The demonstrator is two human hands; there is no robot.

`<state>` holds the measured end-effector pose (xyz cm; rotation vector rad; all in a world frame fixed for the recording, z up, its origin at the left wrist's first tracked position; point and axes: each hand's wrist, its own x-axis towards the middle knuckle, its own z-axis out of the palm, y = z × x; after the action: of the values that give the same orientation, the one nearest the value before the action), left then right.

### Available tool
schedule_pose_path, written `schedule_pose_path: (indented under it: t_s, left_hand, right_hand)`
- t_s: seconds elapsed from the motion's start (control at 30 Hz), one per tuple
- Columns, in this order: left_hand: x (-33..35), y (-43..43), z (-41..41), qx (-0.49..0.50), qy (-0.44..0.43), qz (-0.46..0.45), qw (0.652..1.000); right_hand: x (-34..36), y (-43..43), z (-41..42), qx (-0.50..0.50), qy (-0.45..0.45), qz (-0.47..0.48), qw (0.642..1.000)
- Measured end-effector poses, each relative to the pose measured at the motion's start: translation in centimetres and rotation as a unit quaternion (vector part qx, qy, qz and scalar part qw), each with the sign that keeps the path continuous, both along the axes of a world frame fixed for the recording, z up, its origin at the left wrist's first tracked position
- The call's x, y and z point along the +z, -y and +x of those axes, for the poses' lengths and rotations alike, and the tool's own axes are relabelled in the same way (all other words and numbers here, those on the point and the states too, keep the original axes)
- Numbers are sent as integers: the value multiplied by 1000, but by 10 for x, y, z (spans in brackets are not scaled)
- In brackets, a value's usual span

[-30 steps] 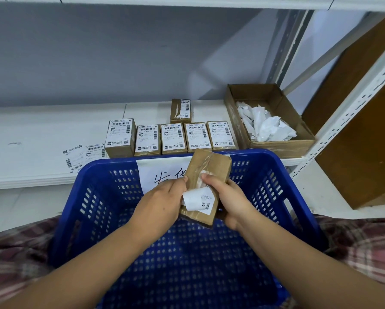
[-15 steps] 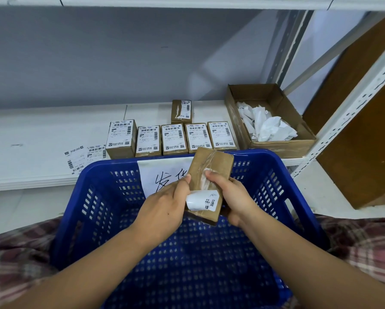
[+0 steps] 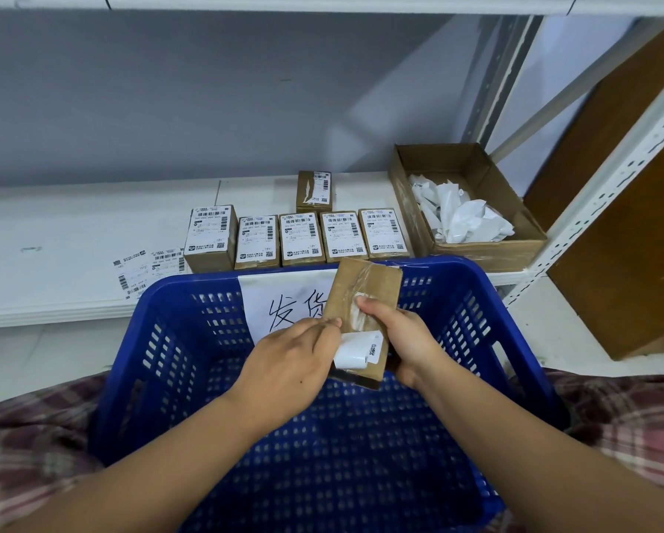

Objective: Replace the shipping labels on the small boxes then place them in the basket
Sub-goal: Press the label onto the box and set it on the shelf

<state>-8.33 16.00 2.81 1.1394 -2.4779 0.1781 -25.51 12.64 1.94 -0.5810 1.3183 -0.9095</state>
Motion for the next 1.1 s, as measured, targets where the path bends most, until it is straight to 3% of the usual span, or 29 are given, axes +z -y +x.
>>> schedule_pose_path:
  t_s: [0.6,1.1]
  left_hand:
    - [1,-8,-4,-7,45,-34,998]
    - [3,-16,-9,1,74,16,997]
  right_hand:
    - [-9,0,-3,-40,-7,5,999]
    - [-19,4,-5,-52,-51,-15,997]
